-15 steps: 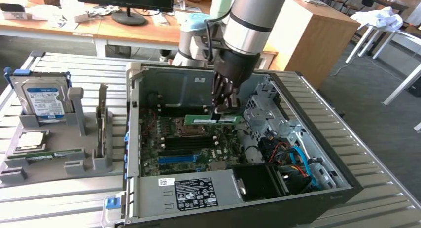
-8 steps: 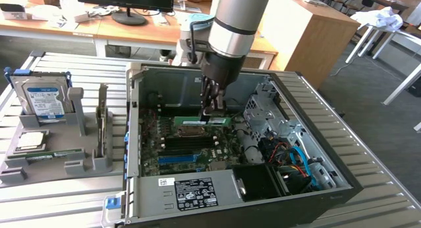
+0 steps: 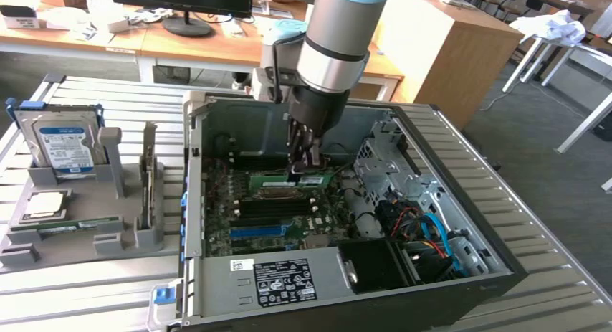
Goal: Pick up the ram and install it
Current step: 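Insert the ram into the slot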
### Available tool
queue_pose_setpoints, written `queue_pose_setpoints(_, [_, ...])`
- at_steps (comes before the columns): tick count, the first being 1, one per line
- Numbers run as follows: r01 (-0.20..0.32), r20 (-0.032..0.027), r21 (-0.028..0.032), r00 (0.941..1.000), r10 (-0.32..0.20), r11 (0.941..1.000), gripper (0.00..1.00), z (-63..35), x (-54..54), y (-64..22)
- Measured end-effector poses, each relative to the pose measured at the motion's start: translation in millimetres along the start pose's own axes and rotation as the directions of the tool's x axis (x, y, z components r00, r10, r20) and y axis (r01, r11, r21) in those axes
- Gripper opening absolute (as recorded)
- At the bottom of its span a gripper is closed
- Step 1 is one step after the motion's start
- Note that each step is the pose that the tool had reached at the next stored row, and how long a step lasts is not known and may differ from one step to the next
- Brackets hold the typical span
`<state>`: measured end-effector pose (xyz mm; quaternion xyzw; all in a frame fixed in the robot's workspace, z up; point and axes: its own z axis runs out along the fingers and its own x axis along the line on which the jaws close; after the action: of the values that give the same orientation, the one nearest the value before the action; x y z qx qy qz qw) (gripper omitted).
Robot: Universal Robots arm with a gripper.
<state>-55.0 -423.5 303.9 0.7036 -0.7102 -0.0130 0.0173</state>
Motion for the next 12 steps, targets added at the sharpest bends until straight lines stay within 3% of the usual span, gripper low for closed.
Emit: queue_pose_setpoints(12, [0.001, 0.0001, 0.0, 1.0, -0.001, 1.0, 0.12, 21.8, -4.8, -2.1])
